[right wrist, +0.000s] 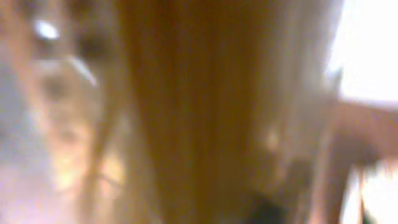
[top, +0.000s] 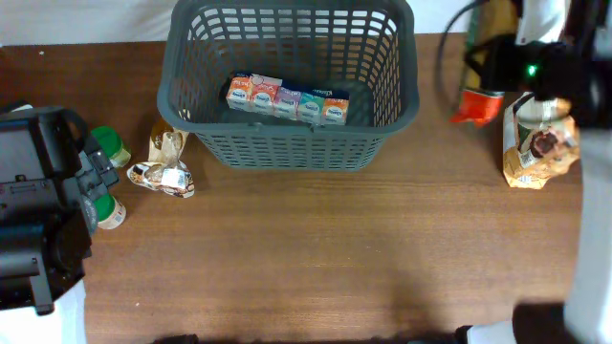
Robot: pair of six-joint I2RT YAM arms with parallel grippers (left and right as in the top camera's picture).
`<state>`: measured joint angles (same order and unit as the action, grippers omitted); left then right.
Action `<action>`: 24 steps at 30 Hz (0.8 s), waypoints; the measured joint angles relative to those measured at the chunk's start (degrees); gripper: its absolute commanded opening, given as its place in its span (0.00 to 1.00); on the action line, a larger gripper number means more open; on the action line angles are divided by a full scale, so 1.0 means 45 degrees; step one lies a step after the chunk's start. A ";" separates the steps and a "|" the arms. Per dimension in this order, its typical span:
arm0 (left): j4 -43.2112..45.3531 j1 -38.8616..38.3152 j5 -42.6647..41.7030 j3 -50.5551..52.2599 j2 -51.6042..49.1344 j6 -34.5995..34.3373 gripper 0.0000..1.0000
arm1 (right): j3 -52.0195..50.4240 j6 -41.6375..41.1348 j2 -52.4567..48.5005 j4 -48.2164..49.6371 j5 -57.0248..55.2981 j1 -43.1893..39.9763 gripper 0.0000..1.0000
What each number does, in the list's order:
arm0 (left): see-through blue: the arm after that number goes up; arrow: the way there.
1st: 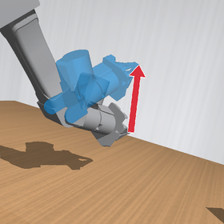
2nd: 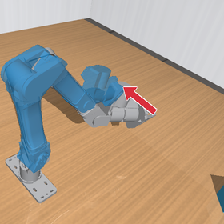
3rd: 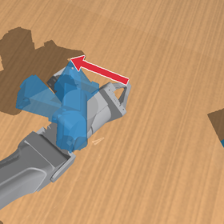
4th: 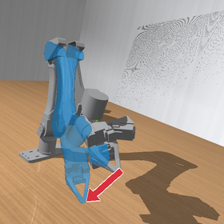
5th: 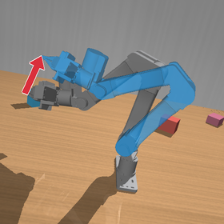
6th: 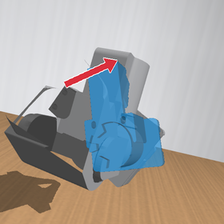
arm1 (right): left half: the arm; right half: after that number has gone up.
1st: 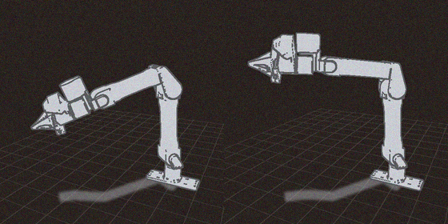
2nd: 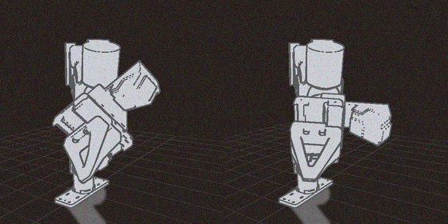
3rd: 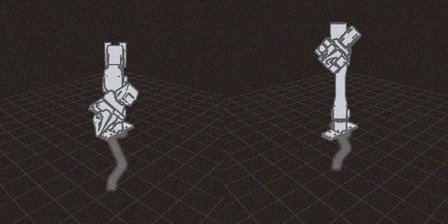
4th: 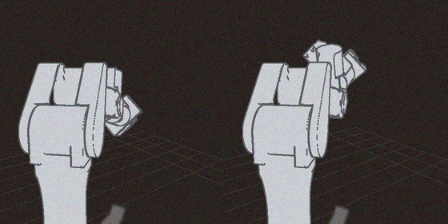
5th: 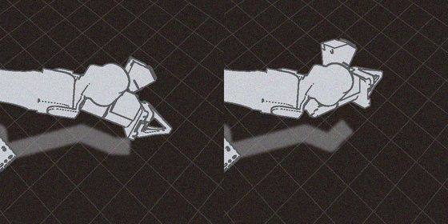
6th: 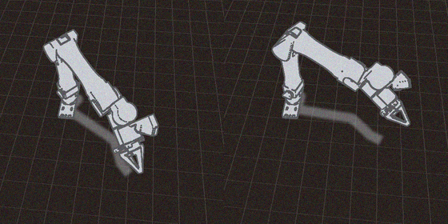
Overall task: Pack container
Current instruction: 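Carry the pasta pack into the basket and release it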
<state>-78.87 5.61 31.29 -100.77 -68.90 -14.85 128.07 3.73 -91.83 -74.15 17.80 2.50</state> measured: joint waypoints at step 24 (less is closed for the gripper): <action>0.0000 0.0000 -0.0005 0.0000 0.0000 0.0000 0.99 | 0.0287 1.1186 -0.6237 0.4235 -0.2438 0.5678 0.04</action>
<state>-78.87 5.61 31.27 -100.77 -68.90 -14.85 129.36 54.06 -119.90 -55.09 6.83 28.05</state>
